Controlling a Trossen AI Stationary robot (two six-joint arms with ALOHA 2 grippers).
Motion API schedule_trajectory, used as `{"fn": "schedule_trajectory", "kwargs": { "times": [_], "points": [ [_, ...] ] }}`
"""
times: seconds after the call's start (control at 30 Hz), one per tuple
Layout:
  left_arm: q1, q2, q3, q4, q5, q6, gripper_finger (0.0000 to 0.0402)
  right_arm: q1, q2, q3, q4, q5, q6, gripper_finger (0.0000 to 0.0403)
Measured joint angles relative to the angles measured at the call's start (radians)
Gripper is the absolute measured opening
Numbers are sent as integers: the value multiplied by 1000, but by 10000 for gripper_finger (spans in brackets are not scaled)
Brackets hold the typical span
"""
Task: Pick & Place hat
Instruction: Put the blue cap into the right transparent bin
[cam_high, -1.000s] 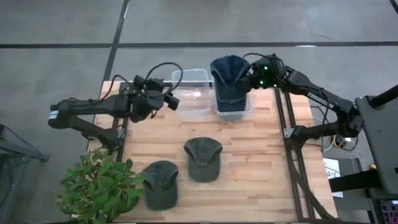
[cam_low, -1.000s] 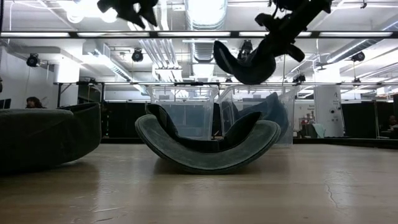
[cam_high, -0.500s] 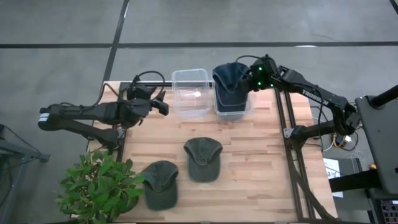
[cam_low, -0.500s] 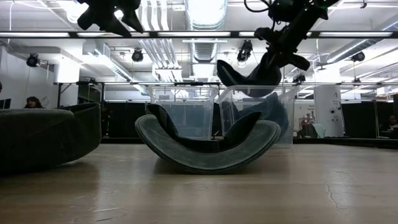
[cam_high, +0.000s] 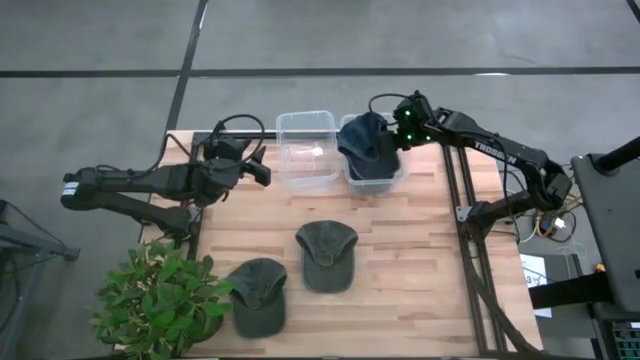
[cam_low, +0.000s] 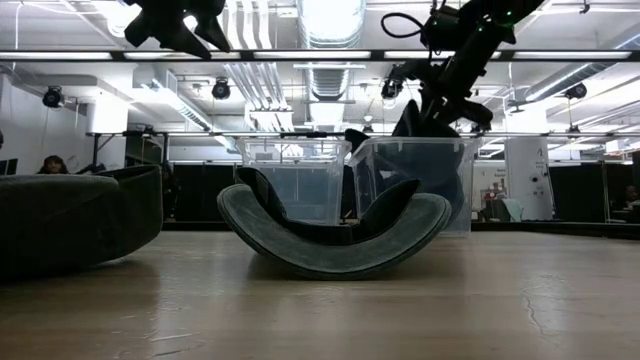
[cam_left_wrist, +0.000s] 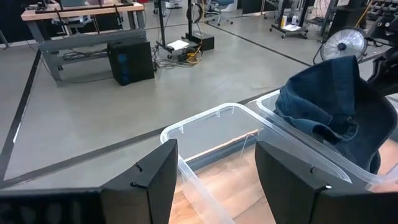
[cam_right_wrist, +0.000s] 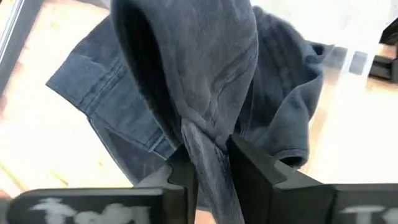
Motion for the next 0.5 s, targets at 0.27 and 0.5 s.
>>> {"fn": "schedule_trajectory", "kwargs": {
  "times": [0.27,0.5],
  "points": [
    [0,0,0,0,0,18,208,0,-39,0,-8,-14,0,109],
    [0,0,0,0,0,19,208,0,-124,0,-97,3,7,96]
  ]
}}
